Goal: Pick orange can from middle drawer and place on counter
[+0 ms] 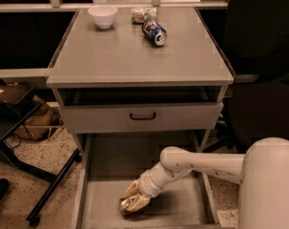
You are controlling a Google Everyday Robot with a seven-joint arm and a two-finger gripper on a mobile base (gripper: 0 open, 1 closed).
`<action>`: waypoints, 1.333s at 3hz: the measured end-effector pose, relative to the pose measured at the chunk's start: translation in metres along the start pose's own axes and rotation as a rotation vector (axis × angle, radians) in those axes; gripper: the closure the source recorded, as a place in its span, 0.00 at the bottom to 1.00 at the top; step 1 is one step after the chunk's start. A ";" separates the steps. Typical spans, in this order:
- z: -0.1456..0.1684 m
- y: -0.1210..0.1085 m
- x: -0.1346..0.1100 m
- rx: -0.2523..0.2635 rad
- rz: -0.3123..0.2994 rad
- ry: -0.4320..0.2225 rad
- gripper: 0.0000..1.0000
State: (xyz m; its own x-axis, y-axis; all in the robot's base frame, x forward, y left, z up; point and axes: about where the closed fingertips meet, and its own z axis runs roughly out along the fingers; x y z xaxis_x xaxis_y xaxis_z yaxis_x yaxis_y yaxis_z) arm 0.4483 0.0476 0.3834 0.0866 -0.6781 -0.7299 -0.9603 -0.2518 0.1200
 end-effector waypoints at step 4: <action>-0.084 -0.030 -0.114 -0.026 -0.183 -0.066 1.00</action>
Offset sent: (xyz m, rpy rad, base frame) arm 0.0187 0.0105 0.0585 0.0233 -0.0242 0.0714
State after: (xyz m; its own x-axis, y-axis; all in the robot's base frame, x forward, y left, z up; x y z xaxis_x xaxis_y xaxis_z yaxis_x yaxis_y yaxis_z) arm 0.4892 0.0739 0.5195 0.2403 -0.5730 -0.7836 -0.9231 -0.3846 -0.0018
